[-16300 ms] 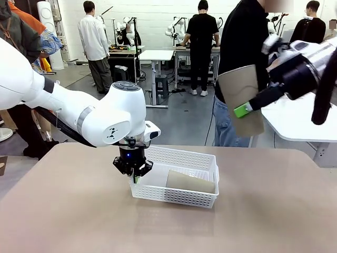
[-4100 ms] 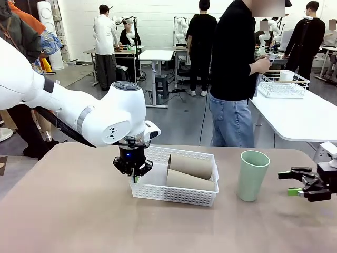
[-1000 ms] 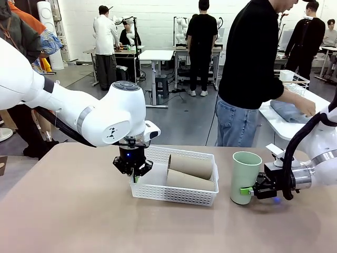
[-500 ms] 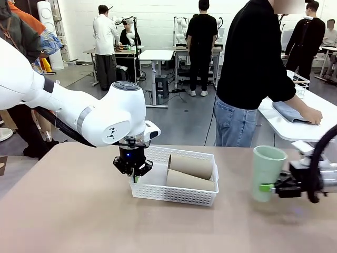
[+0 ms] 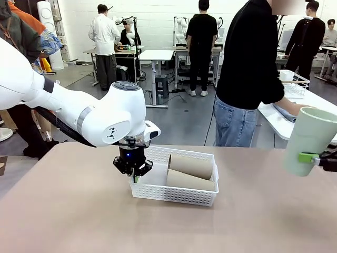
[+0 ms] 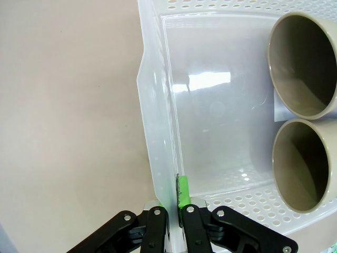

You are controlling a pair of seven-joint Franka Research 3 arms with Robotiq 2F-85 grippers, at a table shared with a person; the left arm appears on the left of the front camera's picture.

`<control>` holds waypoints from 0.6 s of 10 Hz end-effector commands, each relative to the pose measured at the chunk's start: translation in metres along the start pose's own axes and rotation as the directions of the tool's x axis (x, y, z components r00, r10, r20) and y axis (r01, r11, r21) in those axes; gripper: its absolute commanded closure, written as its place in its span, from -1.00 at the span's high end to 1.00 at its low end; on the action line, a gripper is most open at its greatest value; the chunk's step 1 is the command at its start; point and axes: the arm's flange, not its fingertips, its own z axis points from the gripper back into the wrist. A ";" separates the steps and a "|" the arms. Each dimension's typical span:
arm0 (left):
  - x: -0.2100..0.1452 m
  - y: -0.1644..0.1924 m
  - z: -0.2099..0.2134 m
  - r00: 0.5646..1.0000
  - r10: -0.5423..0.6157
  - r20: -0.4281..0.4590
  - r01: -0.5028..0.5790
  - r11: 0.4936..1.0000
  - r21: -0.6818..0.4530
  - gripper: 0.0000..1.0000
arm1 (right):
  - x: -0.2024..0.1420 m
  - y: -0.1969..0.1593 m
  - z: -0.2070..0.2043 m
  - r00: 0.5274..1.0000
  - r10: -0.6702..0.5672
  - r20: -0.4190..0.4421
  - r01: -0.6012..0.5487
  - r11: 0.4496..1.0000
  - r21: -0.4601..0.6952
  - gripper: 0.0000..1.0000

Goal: Clean and organize the cups into the basket.
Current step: Pick up the Reusable plastic cup from the right side of the table and stack it inside the Organizing basket in the center of the table.

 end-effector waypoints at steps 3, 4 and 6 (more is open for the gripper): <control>-0.001 -0.002 0.001 1.000 -0.008 0.010 0.008 1.000 0.013 -1.00 | 0.000 0.000 0.000 1.000 0.000 0.000 0.000 1.000 0.000 -1.00; -0.001 -0.002 0.001 1.000 -0.008 0.010 0.008 1.000 0.013 -1.00 | 0.000 0.000 0.000 1.000 0.000 0.000 0.000 1.000 0.000 -1.00; -0.001 -0.002 0.001 1.000 -0.008 0.010 0.008 1.000 0.013 -1.00 | 0.000 0.000 0.000 1.000 0.000 0.000 0.000 1.000 0.000 -1.00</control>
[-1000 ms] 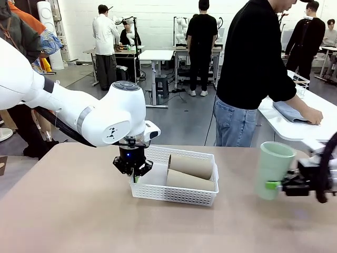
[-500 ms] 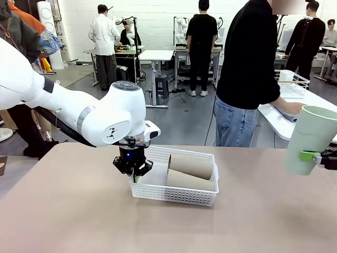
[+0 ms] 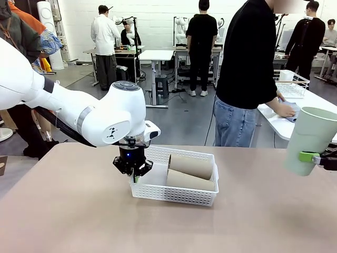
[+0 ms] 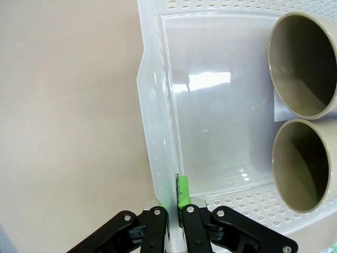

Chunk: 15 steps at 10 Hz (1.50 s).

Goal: Clean and organize the cups into the basket.
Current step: Pick up the Reusable plastic cup from the right side of the table and stack it inside the Organizing basket in the center of the table.

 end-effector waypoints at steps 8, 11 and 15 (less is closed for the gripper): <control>-0.001 -0.002 0.001 1.000 -0.008 0.010 0.008 1.000 0.013 -1.00 | 0.117 0.029 -0.171 0.704 0.052 -0.709 -0.016 0.998 0.057 0.65; -0.001 -0.002 0.001 1.000 -0.008 0.010 0.008 1.000 0.013 -1.00 | 0.109 0.033 -0.259 0.429 0.078 -0.900 -0.002 0.996 0.086 0.65; -0.001 -0.002 0.001 1.000 -0.008 0.010 0.008 1.000 0.013 -1.00 | 0.105 0.033 -0.321 0.218 0.077 -0.973 -0.019 0.997 0.075 0.65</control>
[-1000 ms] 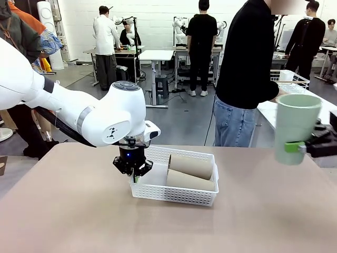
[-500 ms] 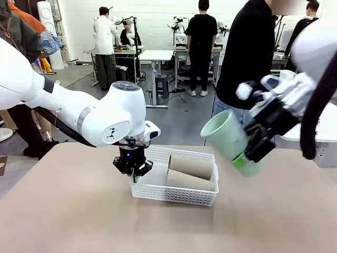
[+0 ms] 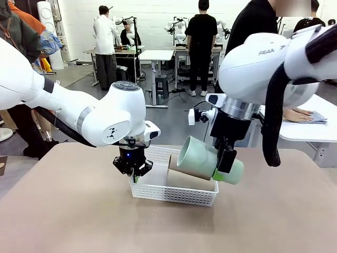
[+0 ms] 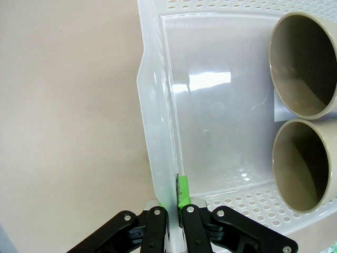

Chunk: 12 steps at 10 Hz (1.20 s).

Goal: Clean and organize the cups into the basket.
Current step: Pick up the Reusable plastic cup from the right side of the table and stack it inside the Organizing basket in the center of the table.

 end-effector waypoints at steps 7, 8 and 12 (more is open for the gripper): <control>0.000 -0.002 0.001 1.000 -0.007 0.011 0.007 1.000 0.013 -1.00 | 0.017 -0.069 -0.009 0.999 0.041 -0.022 -0.041 0.999 0.029 0.65; 0.000 -0.002 0.001 1.000 -0.007 0.011 0.007 1.000 0.013 -1.00 | 0.015 -0.077 -0.014 0.998 0.049 -0.028 -0.049 0.999 0.021 0.65; 0.000 -0.002 0.001 1.000 -0.007 0.011 0.007 1.000 0.013 -1.00 | 0.020 -0.092 -0.043 0.995 0.104 0.008 -0.104 0.994 0.019 0.65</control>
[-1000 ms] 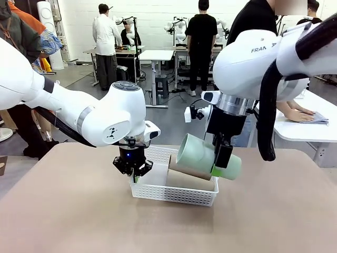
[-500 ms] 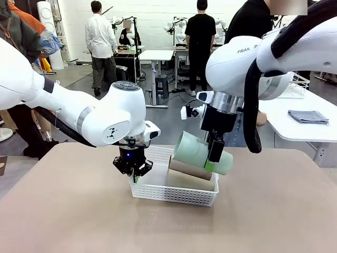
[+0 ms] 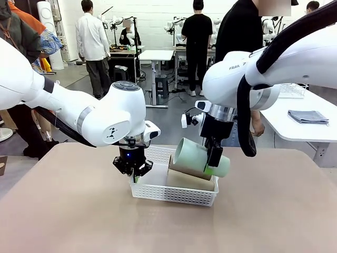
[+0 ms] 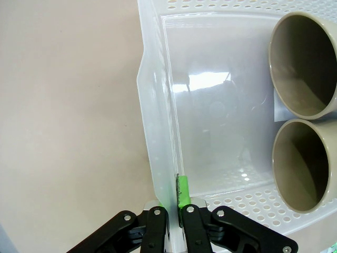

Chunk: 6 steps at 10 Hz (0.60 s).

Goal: Clean and organize the cups into the basket.
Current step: Pick up the Reusable plastic cup from the right side of the table and stack it inside the Organizing basket in the center of the table.

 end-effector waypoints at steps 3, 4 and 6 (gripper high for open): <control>0.000 -0.002 0.001 1.000 -0.008 0.010 0.007 1.000 0.013 -1.00 | -0.002 0.004 0.008 1.000 -0.021 -0.005 0.021 1.000 0.004 0.65; 0.000 -0.002 0.001 1.000 -0.008 0.010 0.007 1.000 0.013 -1.00 | -0.002 0.004 0.008 1.000 -0.021 -0.005 0.021 1.000 0.004 0.65; 0.000 -0.002 0.001 1.000 -0.008 0.010 0.007 1.000 0.013 -1.00 | -0.002 0.004 0.008 1.000 -0.021 -0.005 0.021 1.000 0.004 0.65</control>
